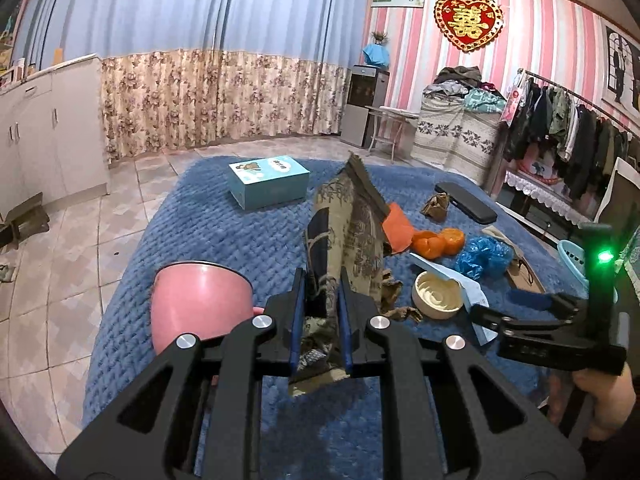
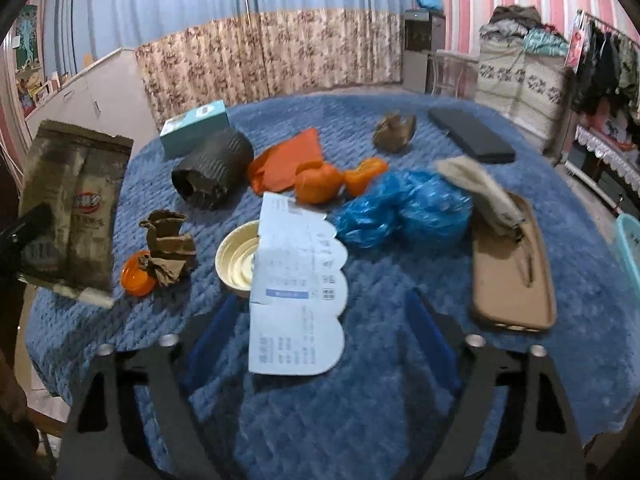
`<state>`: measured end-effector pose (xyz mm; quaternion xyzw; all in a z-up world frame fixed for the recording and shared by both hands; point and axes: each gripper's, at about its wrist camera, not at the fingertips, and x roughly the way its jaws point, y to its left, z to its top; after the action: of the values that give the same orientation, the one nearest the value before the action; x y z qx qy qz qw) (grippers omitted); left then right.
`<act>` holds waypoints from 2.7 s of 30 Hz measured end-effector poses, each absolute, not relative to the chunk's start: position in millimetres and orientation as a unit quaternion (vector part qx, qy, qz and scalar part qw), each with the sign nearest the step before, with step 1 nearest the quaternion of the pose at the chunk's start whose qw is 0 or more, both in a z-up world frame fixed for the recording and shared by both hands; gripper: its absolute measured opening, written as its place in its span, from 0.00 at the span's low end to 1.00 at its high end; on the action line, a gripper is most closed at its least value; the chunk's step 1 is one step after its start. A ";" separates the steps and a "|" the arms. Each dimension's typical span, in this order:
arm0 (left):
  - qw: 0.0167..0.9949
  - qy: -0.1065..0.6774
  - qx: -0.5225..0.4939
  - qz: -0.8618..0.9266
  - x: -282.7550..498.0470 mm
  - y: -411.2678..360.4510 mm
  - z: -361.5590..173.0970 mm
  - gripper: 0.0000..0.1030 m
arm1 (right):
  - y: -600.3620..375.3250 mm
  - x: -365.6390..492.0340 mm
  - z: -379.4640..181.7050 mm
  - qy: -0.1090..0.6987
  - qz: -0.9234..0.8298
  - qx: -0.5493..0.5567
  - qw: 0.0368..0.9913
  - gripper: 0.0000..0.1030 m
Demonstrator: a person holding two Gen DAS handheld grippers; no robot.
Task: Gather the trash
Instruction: 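Carry the wrapper bag and receipt in both tools over the light-blue basket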
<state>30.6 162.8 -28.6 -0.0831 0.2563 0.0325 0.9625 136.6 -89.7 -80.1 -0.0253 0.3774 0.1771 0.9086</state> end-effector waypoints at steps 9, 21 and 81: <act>0.962 0.261 -0.082 0.021 35.5 155.4 -30.0 0.13 | -90.4 152.8 -91.2 0.405 0.225 0.026 0.886 0.51; 0.967 0.249 -0.060 0.003 52.3 124.1 -8.1 0.11 | -134.2 128.9 -45.9 0.336 0.208 0.001 0.919 0.51; 0.916 0.271 0.012 -0.297 239.3 -340.9 -40.0 0.11 | -552.6 171.0 -43.8 0.267 -0.207 0.115 0.934 0.51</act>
<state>239.3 -340.9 -40.0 0.0120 0.2705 -0.2970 0.9157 171.0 -552.6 -43.8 0.1146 0.2665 -0.2075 0.9342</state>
